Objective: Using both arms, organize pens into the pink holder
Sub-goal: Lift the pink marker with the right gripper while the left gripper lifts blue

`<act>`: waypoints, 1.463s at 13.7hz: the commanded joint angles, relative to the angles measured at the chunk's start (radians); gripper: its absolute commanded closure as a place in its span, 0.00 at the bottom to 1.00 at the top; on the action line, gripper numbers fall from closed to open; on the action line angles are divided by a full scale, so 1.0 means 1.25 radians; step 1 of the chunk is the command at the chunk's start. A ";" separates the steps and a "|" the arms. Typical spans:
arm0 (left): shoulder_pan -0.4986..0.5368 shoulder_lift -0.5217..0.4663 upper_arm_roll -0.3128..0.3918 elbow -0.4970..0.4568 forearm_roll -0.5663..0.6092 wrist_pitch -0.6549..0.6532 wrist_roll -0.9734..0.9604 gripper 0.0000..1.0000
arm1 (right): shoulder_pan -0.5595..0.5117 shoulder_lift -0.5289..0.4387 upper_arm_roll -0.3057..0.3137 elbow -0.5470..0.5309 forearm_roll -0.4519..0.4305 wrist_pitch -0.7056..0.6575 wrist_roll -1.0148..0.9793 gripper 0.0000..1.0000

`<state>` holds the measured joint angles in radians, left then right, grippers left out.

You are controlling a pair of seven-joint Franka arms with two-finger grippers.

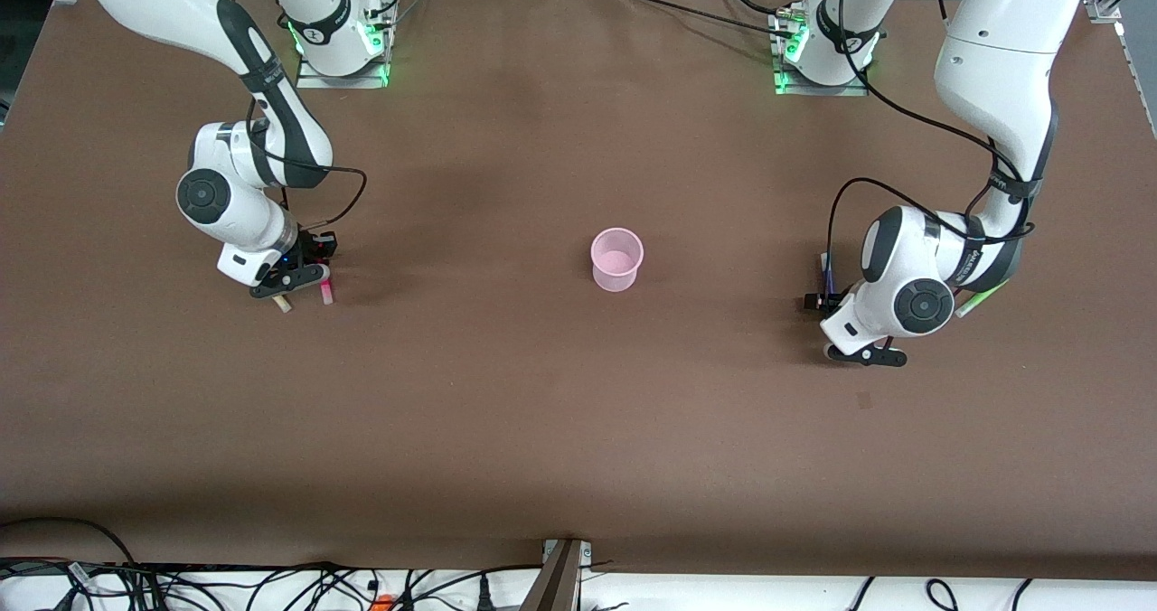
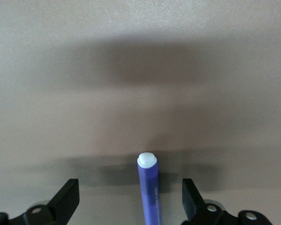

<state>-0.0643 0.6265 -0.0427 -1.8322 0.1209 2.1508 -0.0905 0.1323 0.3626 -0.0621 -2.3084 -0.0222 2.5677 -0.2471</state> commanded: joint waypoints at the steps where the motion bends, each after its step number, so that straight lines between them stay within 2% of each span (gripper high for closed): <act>1: -0.004 -0.017 -0.010 -0.025 0.003 0.017 0.006 0.28 | -0.004 -0.029 -0.002 -0.010 -0.009 0.019 -0.021 0.97; 2: -0.003 -0.009 -0.010 -0.026 0.001 0.035 0.006 0.31 | -0.003 -0.048 -0.001 -0.010 -0.010 0.011 -0.030 0.98; 6: 0.002 0.001 -0.010 -0.026 0.003 0.049 0.006 0.31 | -0.002 -0.116 0.009 0.021 -0.014 0.005 -0.142 0.98; 9: 0.004 0.001 -0.010 -0.025 0.003 0.049 0.006 0.31 | 0.000 -0.142 0.067 0.038 -0.018 0.004 -0.162 0.98; 11: 0.005 0.002 -0.010 -0.025 0.003 0.049 0.006 0.36 | 0.013 -0.149 0.094 0.074 -0.017 -0.049 -0.138 0.98; 12: 0.006 0.002 -0.010 -0.025 0.001 0.049 0.006 0.50 | 0.030 -0.148 0.094 0.110 -0.018 -0.095 -0.112 0.99; 13: 0.006 0.002 -0.010 -0.025 0.003 0.049 0.006 0.80 | 0.052 -0.144 0.094 0.155 -0.019 -0.159 -0.092 1.00; 14: 0.005 0.001 -0.010 -0.025 0.003 0.049 0.005 1.00 | 0.077 -0.139 0.093 0.208 -0.026 -0.232 -0.059 1.00; 17: 0.005 -0.001 -0.010 -0.022 0.001 0.044 0.004 1.00 | 0.165 -0.106 0.095 0.344 -0.146 -0.384 0.036 1.00; 20: 0.002 -0.014 -0.011 -0.014 0.001 0.033 0.007 1.00 | 0.282 -0.072 0.095 0.425 -0.229 -0.408 0.037 1.00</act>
<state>-0.0596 0.6180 -0.0515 -1.8483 0.1196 2.1872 -0.0908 0.3996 0.2152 0.0639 -1.8616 -0.2402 2.0923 -0.2252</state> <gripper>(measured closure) 0.811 0.824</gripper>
